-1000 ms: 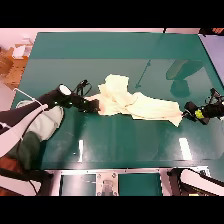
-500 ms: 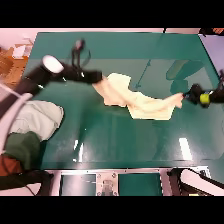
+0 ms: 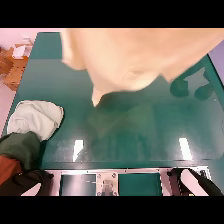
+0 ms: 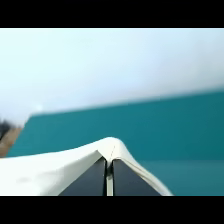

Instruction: Fold the shirts.

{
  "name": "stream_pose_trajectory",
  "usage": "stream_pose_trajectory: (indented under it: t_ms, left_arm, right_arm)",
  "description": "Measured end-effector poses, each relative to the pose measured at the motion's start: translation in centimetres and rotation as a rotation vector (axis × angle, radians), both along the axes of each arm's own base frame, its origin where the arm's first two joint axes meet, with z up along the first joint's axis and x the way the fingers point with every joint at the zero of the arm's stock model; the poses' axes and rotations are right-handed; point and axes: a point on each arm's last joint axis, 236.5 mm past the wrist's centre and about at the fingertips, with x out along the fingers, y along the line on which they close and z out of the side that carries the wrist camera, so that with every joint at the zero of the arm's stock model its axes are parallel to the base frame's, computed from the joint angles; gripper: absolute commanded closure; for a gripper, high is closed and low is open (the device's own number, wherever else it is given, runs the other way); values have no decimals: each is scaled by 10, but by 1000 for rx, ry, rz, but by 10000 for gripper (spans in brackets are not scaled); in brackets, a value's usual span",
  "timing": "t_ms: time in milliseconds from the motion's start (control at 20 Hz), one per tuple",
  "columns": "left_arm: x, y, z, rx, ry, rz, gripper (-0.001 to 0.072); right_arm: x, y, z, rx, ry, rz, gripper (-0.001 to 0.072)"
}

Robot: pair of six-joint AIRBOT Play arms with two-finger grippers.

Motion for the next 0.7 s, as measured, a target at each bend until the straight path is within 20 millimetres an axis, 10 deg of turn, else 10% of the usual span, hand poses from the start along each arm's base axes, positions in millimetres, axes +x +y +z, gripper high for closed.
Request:
stream_pose_trajectory:
  t_ms: [200,350,550,700]
  left_arm:
    - [-51,29,51,-32,-152,58,688]
    - [-42,45,52,-26,-148,144,688]
    - [35,47,-4,58,14,260,688]
    - [123,24,-99,173,239,281,688]
  right_arm:
    - [-58,21,70,-85,-227,-61,691]
    - [-74,24,81,-118,-273,-92,691]
    - [-47,6,33,-69,-148,-105,691]
    - [1,-22,-62,40,77,-110,691]
